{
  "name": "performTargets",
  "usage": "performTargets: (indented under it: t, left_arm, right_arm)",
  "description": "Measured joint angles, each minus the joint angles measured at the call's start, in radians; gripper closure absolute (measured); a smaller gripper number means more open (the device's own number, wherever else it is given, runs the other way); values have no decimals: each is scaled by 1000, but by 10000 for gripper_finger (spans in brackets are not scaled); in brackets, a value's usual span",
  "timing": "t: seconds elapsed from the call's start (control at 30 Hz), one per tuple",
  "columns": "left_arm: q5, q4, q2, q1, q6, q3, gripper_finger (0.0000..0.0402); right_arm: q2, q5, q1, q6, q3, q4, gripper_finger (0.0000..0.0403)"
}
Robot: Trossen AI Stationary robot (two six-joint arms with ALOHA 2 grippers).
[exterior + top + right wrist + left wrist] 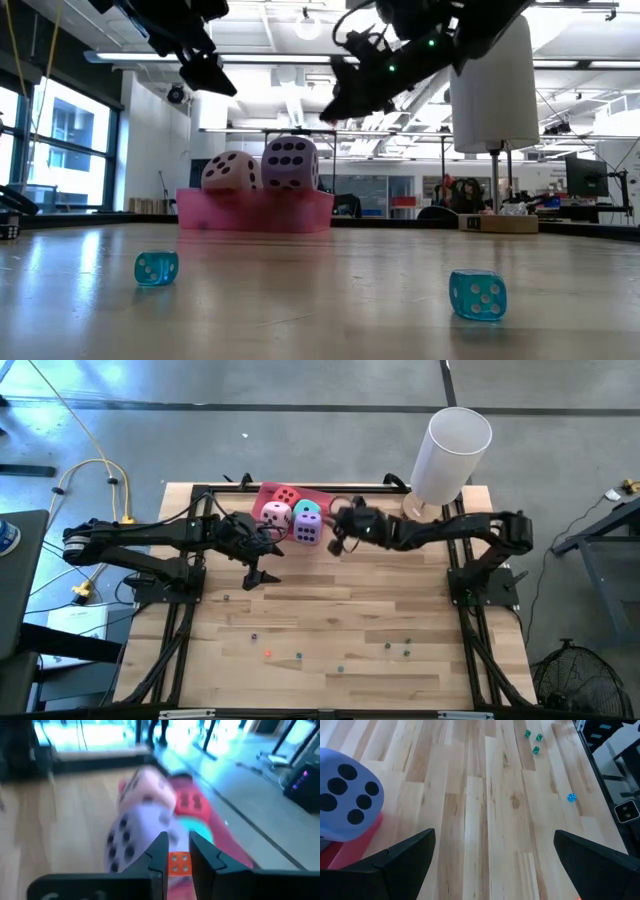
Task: Pick & Place Dice
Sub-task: Put the small orange dice into the pink bin
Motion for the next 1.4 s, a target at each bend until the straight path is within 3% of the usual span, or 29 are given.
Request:
performTargets:
  t: [0.1, 0.27, 0.57, 0.93, 1.07, 1.4]
  left_arm:
    - [0, 0, 0, 0, 0, 0, 5]
    - [0, 16, 0, 0, 0, 0, 5]
    - [0, 70, 0, 0, -4, 0, 5]
    - [0, 70, 0, 0, -5, 0, 5]
    - [0, 70, 0, 0, -7, 0, 5]
    - [0, 70, 0, 0, -7, 0, 5]
  right_arm:
    - [0, -82, -64, 25, 0, 98, 365]
    - [12, -129, -177, 122, 1, 139, 365]
    - [191, -264, -298, 320, 3, 317, 365]
    - [348, -262, -314, 419, 126, 227, 365]
    - [359, -237, -314, 419, 149, 167, 355]
    - [359, -287, -315, 419, 150, 154, 330]
